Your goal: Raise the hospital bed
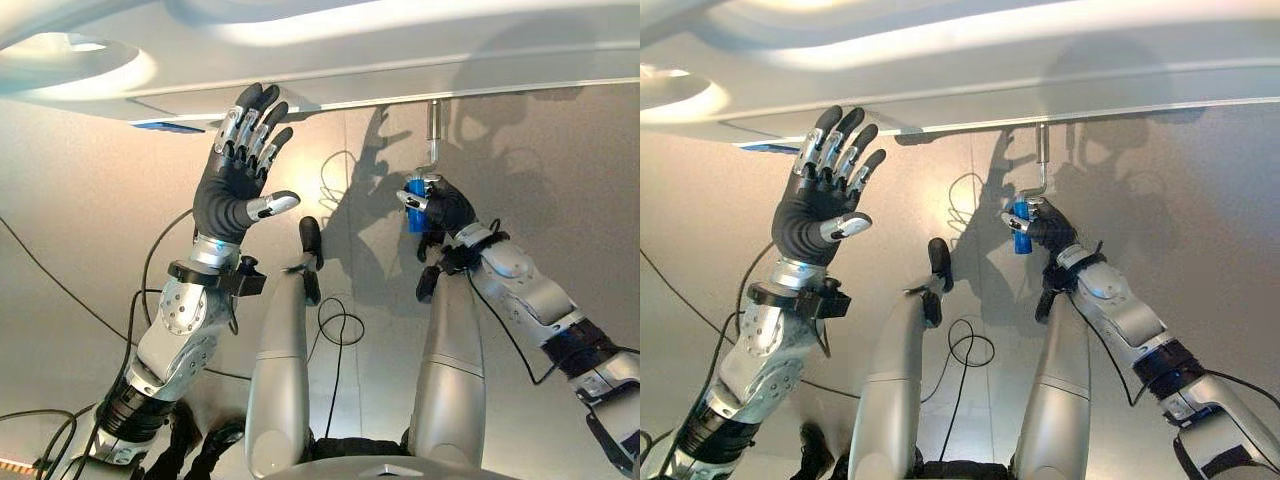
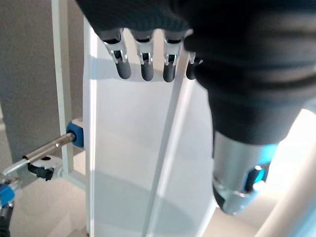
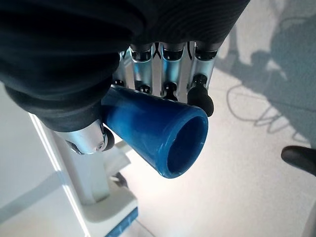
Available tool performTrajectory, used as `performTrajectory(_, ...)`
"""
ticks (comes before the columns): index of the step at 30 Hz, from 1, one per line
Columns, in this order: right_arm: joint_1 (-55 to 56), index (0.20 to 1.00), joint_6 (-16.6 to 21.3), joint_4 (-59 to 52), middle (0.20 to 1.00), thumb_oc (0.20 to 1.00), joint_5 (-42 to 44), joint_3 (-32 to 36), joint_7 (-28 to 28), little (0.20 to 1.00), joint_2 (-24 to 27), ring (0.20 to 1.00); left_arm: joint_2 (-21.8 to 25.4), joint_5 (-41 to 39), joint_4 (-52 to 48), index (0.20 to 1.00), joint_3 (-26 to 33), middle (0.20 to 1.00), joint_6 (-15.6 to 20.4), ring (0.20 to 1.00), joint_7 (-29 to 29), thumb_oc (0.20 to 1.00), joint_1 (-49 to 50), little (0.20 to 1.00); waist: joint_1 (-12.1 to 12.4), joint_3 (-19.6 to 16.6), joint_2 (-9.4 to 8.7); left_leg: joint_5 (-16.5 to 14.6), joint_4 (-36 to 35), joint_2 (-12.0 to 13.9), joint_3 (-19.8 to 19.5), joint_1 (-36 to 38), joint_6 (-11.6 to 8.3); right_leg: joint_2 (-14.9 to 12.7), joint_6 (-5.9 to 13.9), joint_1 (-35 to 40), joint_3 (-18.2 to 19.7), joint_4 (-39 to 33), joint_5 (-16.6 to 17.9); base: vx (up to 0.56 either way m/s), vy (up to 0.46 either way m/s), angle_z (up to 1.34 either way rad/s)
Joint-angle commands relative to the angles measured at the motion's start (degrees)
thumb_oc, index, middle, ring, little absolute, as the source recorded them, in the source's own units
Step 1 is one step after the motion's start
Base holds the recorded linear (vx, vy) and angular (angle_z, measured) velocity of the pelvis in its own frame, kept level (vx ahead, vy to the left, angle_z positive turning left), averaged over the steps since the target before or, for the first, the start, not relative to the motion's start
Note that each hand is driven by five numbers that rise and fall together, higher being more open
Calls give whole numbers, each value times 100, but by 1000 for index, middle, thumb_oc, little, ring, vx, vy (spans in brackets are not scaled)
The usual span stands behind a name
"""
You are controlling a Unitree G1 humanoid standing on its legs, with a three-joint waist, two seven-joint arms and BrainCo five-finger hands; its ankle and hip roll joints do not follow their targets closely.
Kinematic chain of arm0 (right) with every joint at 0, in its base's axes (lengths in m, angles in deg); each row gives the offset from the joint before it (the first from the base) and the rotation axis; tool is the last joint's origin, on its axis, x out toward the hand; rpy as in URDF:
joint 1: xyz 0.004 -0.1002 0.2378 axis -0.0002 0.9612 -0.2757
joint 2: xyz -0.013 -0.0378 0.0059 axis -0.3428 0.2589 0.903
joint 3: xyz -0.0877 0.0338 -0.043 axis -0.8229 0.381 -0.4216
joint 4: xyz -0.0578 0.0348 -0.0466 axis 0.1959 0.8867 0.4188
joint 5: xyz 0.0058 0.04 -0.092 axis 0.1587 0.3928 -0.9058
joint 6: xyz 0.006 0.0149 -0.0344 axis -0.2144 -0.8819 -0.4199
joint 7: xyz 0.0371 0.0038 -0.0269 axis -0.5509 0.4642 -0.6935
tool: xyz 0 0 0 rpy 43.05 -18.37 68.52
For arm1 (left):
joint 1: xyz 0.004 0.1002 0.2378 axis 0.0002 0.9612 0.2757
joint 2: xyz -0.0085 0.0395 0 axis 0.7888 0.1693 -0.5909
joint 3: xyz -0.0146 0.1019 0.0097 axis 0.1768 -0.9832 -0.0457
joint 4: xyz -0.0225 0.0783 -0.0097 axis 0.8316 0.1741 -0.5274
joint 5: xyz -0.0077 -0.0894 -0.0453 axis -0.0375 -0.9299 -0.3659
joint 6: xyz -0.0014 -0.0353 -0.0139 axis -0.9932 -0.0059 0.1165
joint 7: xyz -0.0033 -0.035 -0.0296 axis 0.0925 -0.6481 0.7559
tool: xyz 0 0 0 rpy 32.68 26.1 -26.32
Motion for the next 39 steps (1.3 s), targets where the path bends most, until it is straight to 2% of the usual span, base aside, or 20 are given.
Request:
performTrajectory(1, -1204, 200, 1426, -738, 200, 200, 392, 1775, 480, 200, 435, 200, 15, 118, -547, 1000, 207, 1000, 328, 1000, -107, 1000, -15, 1000, -46, -155, 12, 730, -883, 32, -163, 176, -174, -55, 210, 148, -6, 260, -115, 12, -6, -6)
performTrajectory(7, -1181, 200, 1441, -571, 200, 200, 222, 1967, 674, 200, 515, 200, -24, 97, -565, 1000, 266, 1000, 341, 1000, -90, 1000, -5, 1000, -67, -155, -19, 694, -858, 34, -156, 178, -166, -50, 212, 135, 4, 263, -118, 9, -1, -3)
performTrajectory(10, -1203, 200, 1470, -95, 200, 200, -67, 2303, 995, 200, 643, 200, -116, 63, -551, 1000, 296, 1000, 348, 1000, -96, 1000, -18, 1000, -105, -155, -54, 647, -782, 26, -161, 129, -154, -34, 197, 87, 49, 318, -132, 0, 0, 0)
performTrajectory(15, -1253, 200, 1450, 262, 200, 200, -203, 2427, 1193, 200, 749, 200, -118, 43, -583, 1000, 325, 1000, 359, 1000, -95, 1000, 9, 1000, -114, -155, -72, 633, -776, 30, -154, 130, -158, -23, 197, 67, 63, 331, -135, 0, 0, 0)
performTrajectory(23, -1403, 200, 1413, 593, 200, 200, -305, 2423, 1332, 200, 888, 200, -112, 32, -594, 1000, 325, 1000, 366, 1000, -109, 1000, 16, 1000, -123, -155, -88, 624, -776, 36, -143, 117, -159, -4, 196, 42, 97, 320, -124, 4, 4, -8)
performTrajectory(24, -1484, 200, 1315, 868, 200, 200, -544, 2379, 1442, 200, 1047, 200, -92, 22, -604, 1000, 300, 1000, 385, 1000, -137, 1000, 8, 1000, -122, -155, -101, 619, -763, 46, -127, 112, -167, -6, 186, 34, 93, 326, -124, 0, 0, 0)
performTrajectory(32, -1652, 200, 1246, 1246, 200, 200, -805, 2375, 1674, 200, 1132, 200, -56, -17, -583, 1000, 243, 1000, 405, 1000, -155, 1000, -30, 1000, -134, -155, -87, 624, -759, 51, -119, 118, -190, 18, 178, 14, 124, 348, -139, 2, -1, 1)
performTrajectory(39, -2001, 200, 986, 1942, 200, 200, -1274, 2111, 1875, 200, 1401, 200, 42, -34, -556, 1000, 155, 1000, 409, 1000, -182, 1000, -53, 1000, -128, -155, -75, 635, -768, 71, -110, 109, -200, 17, 174, -12, 129, 362, -130, 0, 0, 0)
